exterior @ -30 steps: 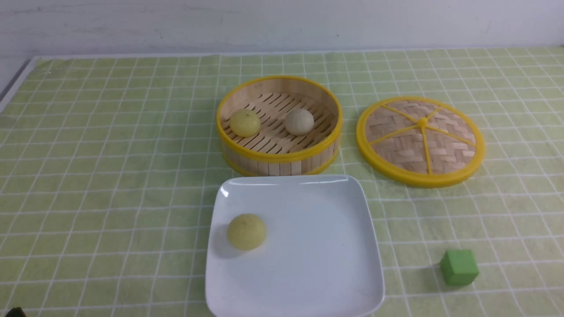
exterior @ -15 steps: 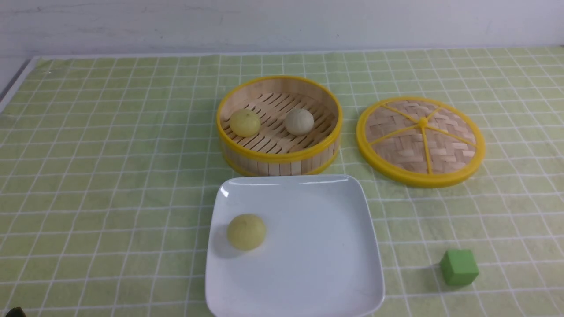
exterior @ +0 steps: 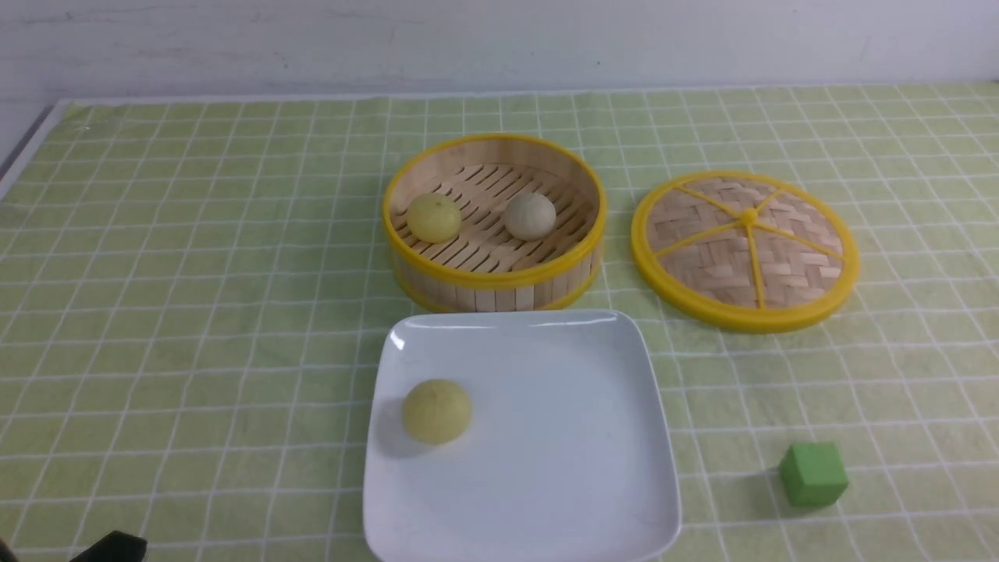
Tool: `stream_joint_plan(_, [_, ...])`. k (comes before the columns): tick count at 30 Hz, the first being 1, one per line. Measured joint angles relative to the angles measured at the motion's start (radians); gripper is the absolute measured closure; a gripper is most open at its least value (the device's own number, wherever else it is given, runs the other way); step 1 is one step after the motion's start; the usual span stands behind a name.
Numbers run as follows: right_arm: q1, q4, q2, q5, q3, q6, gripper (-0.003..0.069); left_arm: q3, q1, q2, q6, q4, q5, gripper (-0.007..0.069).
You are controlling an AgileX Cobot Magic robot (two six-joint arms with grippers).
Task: Put the steamed buns into the plate on the green tablecloth.
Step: 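Reach toward a bun in the bamboo steamer with the right gripper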
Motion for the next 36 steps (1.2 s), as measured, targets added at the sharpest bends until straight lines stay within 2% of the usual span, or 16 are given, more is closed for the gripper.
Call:
stream_joint_plan(6, [0.0,0.016,0.0,-0.006,-0.006,0.022,0.0428,0.001,0.0,0.0,-0.011,-0.033,-0.042,0.0385])
stream_joint_plan(8, [0.0,-0.008,0.0,0.01,-0.044,-0.003,0.0452,-0.01,0.0,0.0,0.073,-0.031,-0.063,0.0396])
stream_joint_plan(10, [0.0,-0.063,0.005,0.034,-0.131,-0.061,0.05,-0.076,-0.001,0.0,0.224,-0.023,-0.049,0.0427])
stream_joint_plan(12, [0.0,-0.167,0.052,0.098,-0.246,-0.147,0.057,-0.158,-0.001,0.003,0.382,-0.019,-0.029,0.0482])
stream_joint_plan(13, [0.0,-0.205,0.076,0.127,-0.27,-0.171,0.0593,-0.186,-0.001,0.012,0.411,-0.017,-0.015,0.0502])
stream_joint_plan(14, [0.0,-0.293,0.146,0.215,-0.359,-0.209,0.0641,-0.248,-0.001,0.055,0.507,-0.01,0.033,0.0555])
stream_joint_plan(16, [-0.005,-0.39,0.291,0.385,-0.456,-0.217,0.0669,-0.325,-0.001,0.177,0.582,0.015,0.159,0.061])
stream_joint_plan(17, [-0.005,-0.395,0.305,0.401,-0.474,-0.217,0.067,-0.331,-0.001,0.19,0.585,0.02,0.173,0.0613])
stream_joint_plan(19, [-0.006,-0.386,0.5,0.595,-0.571,-0.217,0.0671,-0.396,-0.001,0.381,0.612,0.073,0.364,0.0622])
stream_joint_plan(20, [-0.006,-0.379,0.53,0.607,-0.577,-0.221,0.0671,-0.4,-0.001,0.396,0.614,0.077,0.379,0.0622])
stream_joint_plan(22, [-0.006,-0.279,0.658,0.69,-0.621,-0.312,0.0671,-0.443,-0.001,0.526,0.636,0.12,0.496,0.0622])
stream_joint_plan(25, [-0.006,0.023,0.852,0.71,-0.656,-0.657,0.0666,-0.504,-0.001,0.724,0.733,0.164,0.568,0.0622])
stream_joint_plan(26, [-0.006,0.176,0.937,0.71,-0.667,-0.829,0.0659,-0.528,-0.001,0.783,0.773,0.169,0.57,0.0622])
stream_joint_plan(28, [-0.006,0.352,1.019,0.728,-0.697,-1.012,0.0639,-0.556,-0.001,0.839,0.808,0.165,0.569,0.0622])
stream_joint_plan(32, [0.036,0.591,1.201,0.766,-0.817,-1.246,0.0558,-0.589,-0.001,0.899,0.826,0.157,0.557,0.0617])
stream_joint_plan(36, [0.139,0.621,1.357,0.718,-0.988,-1.297,0.0482,-0.594,-0.001,0.911,0.83,0.157,0.535,0.0596])
